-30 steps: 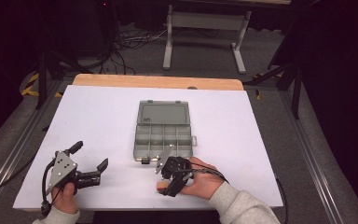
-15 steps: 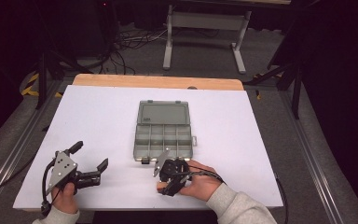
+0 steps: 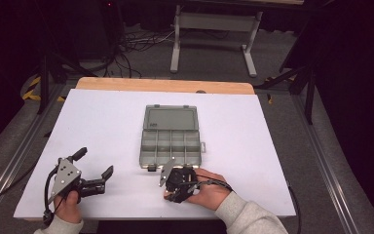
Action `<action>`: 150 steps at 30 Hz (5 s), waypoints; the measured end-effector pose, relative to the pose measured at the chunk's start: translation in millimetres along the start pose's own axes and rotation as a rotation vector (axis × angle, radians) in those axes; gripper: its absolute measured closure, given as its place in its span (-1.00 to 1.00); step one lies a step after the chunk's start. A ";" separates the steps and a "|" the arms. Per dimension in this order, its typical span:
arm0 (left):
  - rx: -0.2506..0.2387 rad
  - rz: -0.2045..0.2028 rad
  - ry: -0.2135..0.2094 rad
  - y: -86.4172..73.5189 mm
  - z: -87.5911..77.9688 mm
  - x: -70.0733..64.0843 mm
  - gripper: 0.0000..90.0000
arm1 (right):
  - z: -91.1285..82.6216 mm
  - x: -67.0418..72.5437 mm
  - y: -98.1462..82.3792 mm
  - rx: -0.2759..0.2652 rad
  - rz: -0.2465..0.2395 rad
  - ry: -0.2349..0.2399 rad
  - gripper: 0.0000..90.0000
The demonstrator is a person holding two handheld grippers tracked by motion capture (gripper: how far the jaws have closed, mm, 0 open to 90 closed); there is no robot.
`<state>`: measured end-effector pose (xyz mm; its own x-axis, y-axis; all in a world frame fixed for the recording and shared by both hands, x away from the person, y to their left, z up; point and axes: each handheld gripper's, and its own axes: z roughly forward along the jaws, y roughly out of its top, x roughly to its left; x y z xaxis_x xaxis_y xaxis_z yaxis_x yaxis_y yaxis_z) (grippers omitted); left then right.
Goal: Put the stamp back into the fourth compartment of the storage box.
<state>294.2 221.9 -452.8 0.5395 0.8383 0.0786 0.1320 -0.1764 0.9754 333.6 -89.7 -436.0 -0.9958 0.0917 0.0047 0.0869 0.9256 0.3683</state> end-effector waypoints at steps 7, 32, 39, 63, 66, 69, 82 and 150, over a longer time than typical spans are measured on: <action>-0.001 0.002 0.001 0.0 0.2 0.2 -0.99 | 0.2 -0.5 0.1 -0.003 -0.006 0.001 0.47; -0.001 -0.002 -0.001 0.2 -0.3 0.2 -0.99 | -24.0 -4.7 2.4 -0.134 -0.004 -0.031 0.47; -0.001 -0.002 -0.001 0.2 -0.2 0.1 -0.99 | -30.0 -5.1 2.8 -0.176 0.006 -0.046 0.47; 0.004 -0.006 -0.004 -0.5 0.3 0.2 -0.99 | -52.5 -15.1 1.9 -0.233 0.027 -0.107 0.47; 0.001 -0.003 -0.002 -0.3 0.4 0.2 -0.99 | -57.0 -18.6 2.8 -0.241 0.032 -0.112 0.47; 0.004 -0.002 -0.004 -0.6 0.4 0.5 -0.99 | -61.5 -22.9 3.3 -0.242 0.038 -0.119 0.47; 0.002 -0.002 -0.002 -0.1 -0.1 1.0 -0.99 | -76.0 -44.3 -0.6 -0.231 0.069 -0.155 0.47; 0.012 -0.002 -0.008 -2.1 2.0 1.0 -0.99 | -75.8 -145.8 -28.9 -0.152 0.231 -0.246 0.47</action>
<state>296.1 222.1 -455.1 0.5458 0.8345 0.0754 0.1424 -0.1810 0.9731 474.1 -157.6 -376.9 -0.9118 0.3948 -0.1130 0.2850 0.8065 0.5179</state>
